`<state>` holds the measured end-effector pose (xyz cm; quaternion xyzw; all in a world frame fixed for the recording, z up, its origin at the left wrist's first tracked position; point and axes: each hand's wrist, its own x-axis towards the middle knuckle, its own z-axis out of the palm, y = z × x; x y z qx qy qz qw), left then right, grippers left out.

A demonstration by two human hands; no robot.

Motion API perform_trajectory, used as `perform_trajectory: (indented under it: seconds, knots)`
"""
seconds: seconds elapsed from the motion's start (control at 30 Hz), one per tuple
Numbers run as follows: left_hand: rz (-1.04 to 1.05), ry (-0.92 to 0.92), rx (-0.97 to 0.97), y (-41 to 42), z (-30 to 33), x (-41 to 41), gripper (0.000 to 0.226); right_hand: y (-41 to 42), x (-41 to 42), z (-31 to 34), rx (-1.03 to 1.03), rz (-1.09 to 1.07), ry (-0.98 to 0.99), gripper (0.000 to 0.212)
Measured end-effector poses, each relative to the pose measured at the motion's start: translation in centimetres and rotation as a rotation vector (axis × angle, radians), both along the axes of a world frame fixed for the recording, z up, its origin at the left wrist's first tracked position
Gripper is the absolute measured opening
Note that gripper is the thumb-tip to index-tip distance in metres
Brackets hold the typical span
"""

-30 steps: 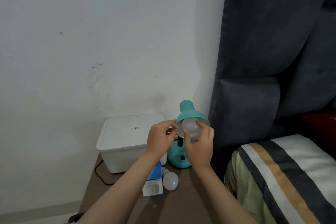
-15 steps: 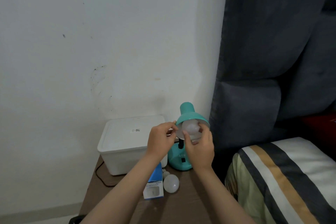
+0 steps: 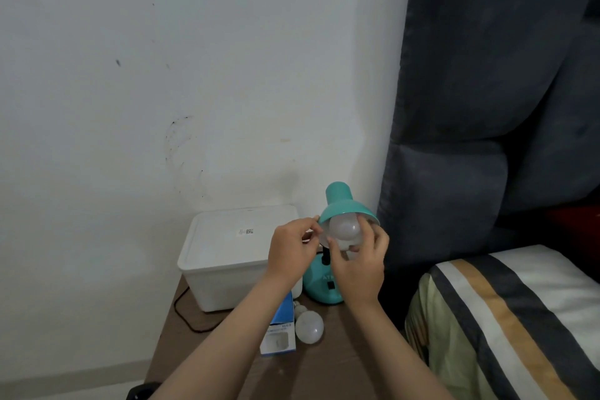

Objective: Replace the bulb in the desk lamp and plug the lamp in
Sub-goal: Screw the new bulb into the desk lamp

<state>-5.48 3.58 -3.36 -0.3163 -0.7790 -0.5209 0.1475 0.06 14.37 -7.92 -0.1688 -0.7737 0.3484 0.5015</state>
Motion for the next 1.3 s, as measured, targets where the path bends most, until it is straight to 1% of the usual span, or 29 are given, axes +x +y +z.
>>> perform_trajectory:
  seconds: [0.1,0.17,0.27,0.47,0.57,0.67,0.77,0.87,1.03,1.23,1.3]
  knots:
    - [0.006,0.004,-0.008,0.0,0.0,0.0,0.014,0.1,0.0,-0.2,0.043,0.017,0.015,0.051]
    - [0.006,-0.001,-0.007,0.0,0.1,0.0,0.014,0.2,-0.1,0.1,-0.002,0.007,0.001,0.048]
    - [0.013,-0.013,-0.004,0.0,0.1,0.1,0.015,0.2,-0.2,0.3,-0.04,-0.019,-0.017,0.049]
    - [0.019,-0.024,0.005,0.1,0.1,0.1,0.017,0.3,0.0,-0.2,0.099,-0.003,0.006,0.05]
    - [0.022,-0.023,0.001,0.1,0.0,0.1,0.017,0.2,0.0,0.1,0.029,0.001,-0.009,0.048]
    - [0.022,-0.02,0.001,0.1,0.1,0.2,0.017,0.4,-0.1,0.3,-0.013,-0.02,-0.016,0.052]
    - [0.017,-0.016,0.007,0.1,0.1,0.2,0.017,0.4,0.2,0.2,0.027,-0.005,0.007,0.055]
    - [0.014,-0.02,0.001,0.0,0.1,0.1,0.016,0.5,0.4,-0.1,0.145,0.011,0.011,0.051]
    - [0.012,-0.023,-0.017,0.1,0.1,0.1,0.016,0.8,0.4,0.1,0.091,0.027,-0.011,0.05]
    - [0.024,-0.02,-0.022,0.0,0.1,0.1,0.016,0.8,0.5,0.1,0.202,0.041,-0.053,0.05]
    - [0.022,-0.028,-0.02,0.0,0.1,0.1,0.014,1.1,0.5,0.0,0.194,0.051,-0.062,0.048]
